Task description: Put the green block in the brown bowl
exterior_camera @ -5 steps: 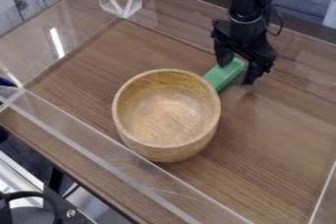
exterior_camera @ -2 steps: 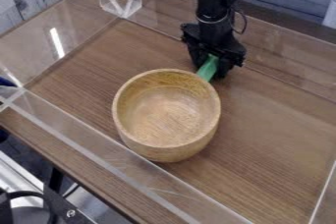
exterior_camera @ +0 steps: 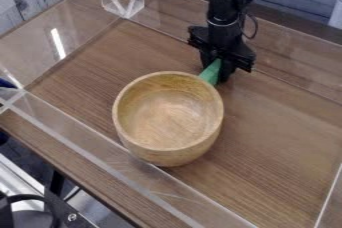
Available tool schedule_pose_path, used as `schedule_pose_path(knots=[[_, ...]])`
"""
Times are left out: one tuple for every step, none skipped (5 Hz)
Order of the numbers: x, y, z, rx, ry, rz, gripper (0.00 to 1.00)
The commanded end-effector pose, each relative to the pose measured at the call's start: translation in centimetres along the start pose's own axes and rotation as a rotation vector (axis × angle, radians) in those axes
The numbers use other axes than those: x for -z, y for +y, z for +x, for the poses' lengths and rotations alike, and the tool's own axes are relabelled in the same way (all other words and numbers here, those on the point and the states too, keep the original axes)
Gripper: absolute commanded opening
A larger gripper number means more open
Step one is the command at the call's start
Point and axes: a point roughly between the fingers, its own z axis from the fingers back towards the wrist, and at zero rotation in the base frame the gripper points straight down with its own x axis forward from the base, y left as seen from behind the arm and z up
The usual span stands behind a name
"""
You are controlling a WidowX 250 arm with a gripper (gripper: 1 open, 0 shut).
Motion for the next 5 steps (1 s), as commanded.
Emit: schedule_pose_path(knots=[[-1.64,-0.94,0.88,-0.023,-0.038,-0.017,0.0],[-1.63,-1.53,1.25,-0.055,-0.049,-0.036,0.0],[-1.93,-1.67,1.13,-0.054,-0.029,-0.026,0.0],[-2.14,-1.73,1.06,-0.052,-0.009,-0.015,0.0],[-1.97,-1.82,1.39,-0.06,0.014,0.002,0.0]])
